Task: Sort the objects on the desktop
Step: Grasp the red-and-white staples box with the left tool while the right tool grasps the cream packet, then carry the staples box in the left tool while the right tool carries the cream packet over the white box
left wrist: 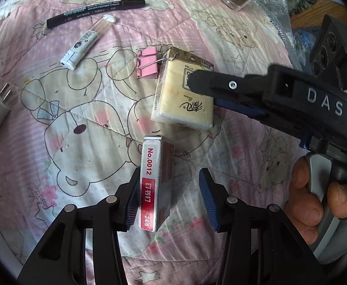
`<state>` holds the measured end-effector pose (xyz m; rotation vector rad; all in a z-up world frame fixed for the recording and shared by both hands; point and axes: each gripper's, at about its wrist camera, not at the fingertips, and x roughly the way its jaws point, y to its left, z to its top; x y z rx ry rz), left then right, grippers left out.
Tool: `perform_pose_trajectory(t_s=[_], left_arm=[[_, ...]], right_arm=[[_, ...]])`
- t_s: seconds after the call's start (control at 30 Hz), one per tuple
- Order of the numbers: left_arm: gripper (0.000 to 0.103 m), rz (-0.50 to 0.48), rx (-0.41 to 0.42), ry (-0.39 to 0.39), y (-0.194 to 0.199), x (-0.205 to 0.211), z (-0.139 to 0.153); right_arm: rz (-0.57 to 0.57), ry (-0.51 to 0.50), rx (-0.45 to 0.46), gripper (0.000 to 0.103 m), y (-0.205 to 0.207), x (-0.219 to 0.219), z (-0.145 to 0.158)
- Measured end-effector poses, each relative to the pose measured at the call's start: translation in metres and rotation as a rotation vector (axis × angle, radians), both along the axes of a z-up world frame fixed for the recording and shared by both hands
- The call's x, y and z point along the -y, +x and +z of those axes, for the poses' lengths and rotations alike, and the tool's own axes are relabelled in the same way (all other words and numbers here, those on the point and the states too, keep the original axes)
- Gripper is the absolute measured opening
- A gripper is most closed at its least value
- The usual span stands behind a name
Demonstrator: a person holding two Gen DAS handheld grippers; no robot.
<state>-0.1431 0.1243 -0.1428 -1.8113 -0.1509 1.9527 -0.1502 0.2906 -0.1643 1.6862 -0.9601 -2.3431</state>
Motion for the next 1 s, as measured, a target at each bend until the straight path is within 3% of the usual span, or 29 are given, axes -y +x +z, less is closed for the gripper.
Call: perform_pose_trajectory(t_s=[0.07,0.23,0.3,0.33,0.37,0.77,1.0], left_arm=[[0.038,-0.019,-0.009,0.012,-0.005,-0.003,0.002],[0.024,-0.039,-0.006,-0.020,-0.007,-0.010,-0.004],[0.015,-0.036,-0.011,-0.027,-0.007,-0.008,-0.006],[0.015,-0.036,-0.008,-0.024,-0.007,-0.007,-0.006],[0.014,-0.035,-0.007,-0.020,-0.007,-0.005,-0.006],[0.014,-0.028,-0.047,0.004,0.003,0.014,0.017],[0.014,-0.018,-0.104,-0.069,0.005,0.017,0.037]], right_arm=[[-0.027,0.006,-0.002,0.063,-0.004,-0.002,-0.002],[0.056,0.082,0.011,0.074,-0.024,0.019,-0.007],[0.131,0.185,0.016,0.060,-0.027,0.033,-0.002],[0.150,0.194,0.021,0.052,-0.028,0.036,-0.001],[0.147,0.198,0.023,0.049,-0.027,0.035,0.001],[0.056,0.215,0.010,0.047,0.023,-0.015,0.037],[0.100,0.236,-0.029,0.047,0.024,0.015,0.052]])
